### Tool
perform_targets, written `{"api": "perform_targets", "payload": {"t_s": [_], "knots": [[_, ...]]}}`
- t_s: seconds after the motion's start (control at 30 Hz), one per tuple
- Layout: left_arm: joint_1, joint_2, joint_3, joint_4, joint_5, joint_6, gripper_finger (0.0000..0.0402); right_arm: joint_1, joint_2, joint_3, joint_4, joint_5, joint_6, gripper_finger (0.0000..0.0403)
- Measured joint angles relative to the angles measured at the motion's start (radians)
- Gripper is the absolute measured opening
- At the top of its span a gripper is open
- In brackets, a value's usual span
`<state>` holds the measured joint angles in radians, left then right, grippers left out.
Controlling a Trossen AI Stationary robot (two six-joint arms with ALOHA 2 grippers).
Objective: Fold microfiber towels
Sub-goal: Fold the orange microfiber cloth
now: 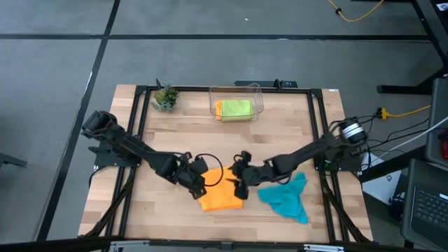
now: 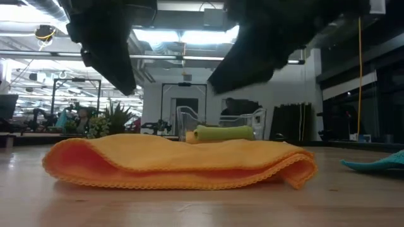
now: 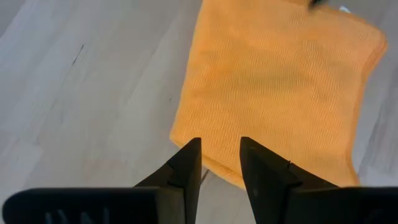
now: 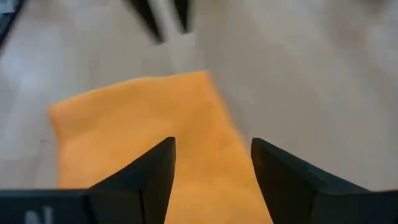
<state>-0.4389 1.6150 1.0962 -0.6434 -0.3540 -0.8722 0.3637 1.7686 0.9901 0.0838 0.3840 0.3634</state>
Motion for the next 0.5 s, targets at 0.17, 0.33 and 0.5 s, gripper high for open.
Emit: {"api": "perform_targets", "payload": {"t_s": [0.17,0.33,0.5], "knots": [[0.001,-0.014,0.001,-0.047,0.007,-0.043,0.0104,-0.004,-0.181,0.0,-0.294,0.127,0.031,0.0213],[0.022,-0.026,0.002,-0.062,0.045,-0.048,0.0104,-0.027,-0.292,0.0,-0.507,0.122,0.186,0.0213],[0.072,-0.018,-0.04,-0.01,0.095,-0.058,0.0104,-0.086,-0.251,-0.041,-0.468,-0.088,0.237,0.0213]]}}
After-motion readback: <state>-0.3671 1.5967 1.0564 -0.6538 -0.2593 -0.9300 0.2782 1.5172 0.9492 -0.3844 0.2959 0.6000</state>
